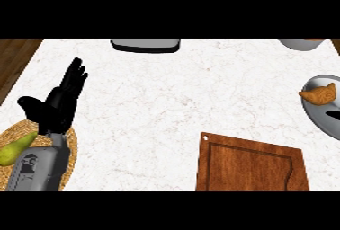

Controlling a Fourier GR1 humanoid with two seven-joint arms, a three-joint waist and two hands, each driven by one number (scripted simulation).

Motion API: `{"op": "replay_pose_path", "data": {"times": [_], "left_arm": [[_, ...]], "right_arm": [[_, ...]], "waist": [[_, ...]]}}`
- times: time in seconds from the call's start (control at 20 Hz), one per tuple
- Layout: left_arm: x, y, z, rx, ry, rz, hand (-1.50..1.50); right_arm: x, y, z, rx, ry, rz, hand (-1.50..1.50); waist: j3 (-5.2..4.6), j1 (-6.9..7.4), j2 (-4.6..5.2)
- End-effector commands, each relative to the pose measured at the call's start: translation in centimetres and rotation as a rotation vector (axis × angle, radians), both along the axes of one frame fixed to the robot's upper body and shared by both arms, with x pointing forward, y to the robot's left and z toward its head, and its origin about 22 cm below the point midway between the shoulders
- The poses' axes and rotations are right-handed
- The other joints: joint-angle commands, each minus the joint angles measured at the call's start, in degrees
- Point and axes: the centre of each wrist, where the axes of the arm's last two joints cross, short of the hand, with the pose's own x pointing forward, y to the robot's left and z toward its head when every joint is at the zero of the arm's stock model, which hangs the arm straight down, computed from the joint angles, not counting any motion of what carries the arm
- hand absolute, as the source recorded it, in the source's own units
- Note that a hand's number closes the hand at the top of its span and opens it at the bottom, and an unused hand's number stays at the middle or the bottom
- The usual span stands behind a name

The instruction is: Pick the croissant from the cutting board and place it in the pan

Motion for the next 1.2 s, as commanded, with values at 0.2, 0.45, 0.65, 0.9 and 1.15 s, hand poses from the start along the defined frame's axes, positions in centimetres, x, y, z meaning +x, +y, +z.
{"op": "replay_pose_path", "data": {"times": [0.2,0.45,0.65,0.9,1.15], "left_arm": [[-0.6,-0.6,-0.7,-0.019,0.003,0.008,0.0],[-0.7,0.6,-0.8,-0.009,0.013,0.049,0.0],[-1.2,2.2,-0.9,0.012,0.027,0.063,0.0],[-1.3,1.2,-1.2,-0.001,0.03,0.08,0.0],[-2.2,2.7,-1.0,0.019,0.029,0.089,0.0]], "right_arm": [[-0.2,-1.0,1.0,0.122,-0.307,-0.027,-1.5],[-5.1,-4.3,-0.4,0.26,-0.394,-0.022,-1.5],[-8.6,-6.1,-1.4,0.403,-0.417,0.104,-1.5],[-12.4,-8.4,-0.8,0.408,-0.434,0.167,-1.5],[-18.3,-11.5,1.1,0.387,-0.417,0.176,-1.5]], "waist": [[-0.06,-0.93,-0.52],[-0.23,-2.69,-1.02],[-0.45,-4.21,-1.76],[-0.58,-4.37,-1.87],[-0.7,-5.22,-2.2]]}}
